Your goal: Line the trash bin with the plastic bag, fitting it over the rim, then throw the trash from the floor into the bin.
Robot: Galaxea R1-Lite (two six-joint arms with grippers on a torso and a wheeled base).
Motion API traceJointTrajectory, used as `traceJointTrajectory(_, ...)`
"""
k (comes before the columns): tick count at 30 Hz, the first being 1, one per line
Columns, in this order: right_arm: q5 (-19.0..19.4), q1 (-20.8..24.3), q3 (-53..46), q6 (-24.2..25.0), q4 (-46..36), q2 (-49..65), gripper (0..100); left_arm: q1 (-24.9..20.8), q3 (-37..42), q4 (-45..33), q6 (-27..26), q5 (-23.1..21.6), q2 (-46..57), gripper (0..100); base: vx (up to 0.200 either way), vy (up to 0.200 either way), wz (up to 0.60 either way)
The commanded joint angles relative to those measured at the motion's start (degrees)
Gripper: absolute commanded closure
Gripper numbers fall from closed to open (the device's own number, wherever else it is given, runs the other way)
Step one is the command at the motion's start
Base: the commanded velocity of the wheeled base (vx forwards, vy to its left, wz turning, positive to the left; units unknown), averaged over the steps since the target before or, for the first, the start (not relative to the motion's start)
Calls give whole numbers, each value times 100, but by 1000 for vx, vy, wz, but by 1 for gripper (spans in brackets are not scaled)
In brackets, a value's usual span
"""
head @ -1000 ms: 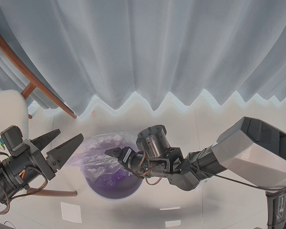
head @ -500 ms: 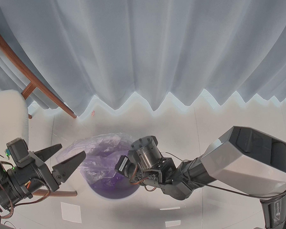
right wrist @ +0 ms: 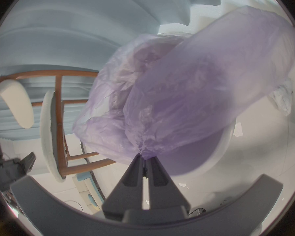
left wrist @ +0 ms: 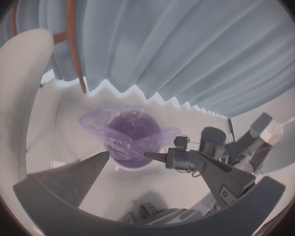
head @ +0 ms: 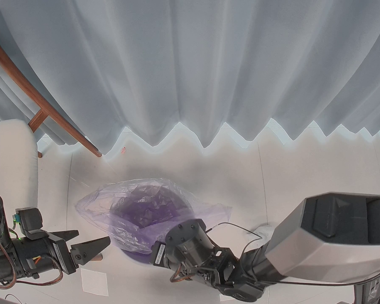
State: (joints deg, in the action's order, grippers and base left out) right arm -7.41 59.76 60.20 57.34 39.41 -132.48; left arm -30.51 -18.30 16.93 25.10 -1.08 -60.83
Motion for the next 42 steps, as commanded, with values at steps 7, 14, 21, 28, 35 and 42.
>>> traceJointTrajectory(7,-252,519,-1511,-602,1675,143,100,204,-587,-1526,1841,-489,-96,0,0,0,0)
traceJointTrajectory(14,-252,695,-2012,-1094,2484,143,100,854,-570,-1491,2509,-1350,-421,0,0,0,0)
traceJointTrajectory(21,-261,809,-2021,-1103,2536,152,100,1003,-570,-1210,2456,-1315,-1335,0,0,0,0)
traceJointTrajectory(28,-261,836,-2038,-1103,2536,143,100,968,-587,-472,2447,-1298,-2231,0,0,0,0)
traceJointTrajectory(35,-252,827,-2029,-1111,2536,117,100,757,-728,548,2456,-823,-3497,0,0,0,0)
traceJointTrajectory(42,-252,827,-2038,-1094,2545,99,100,687,-631,864,2473,-726,-3541,100,0,0,0)
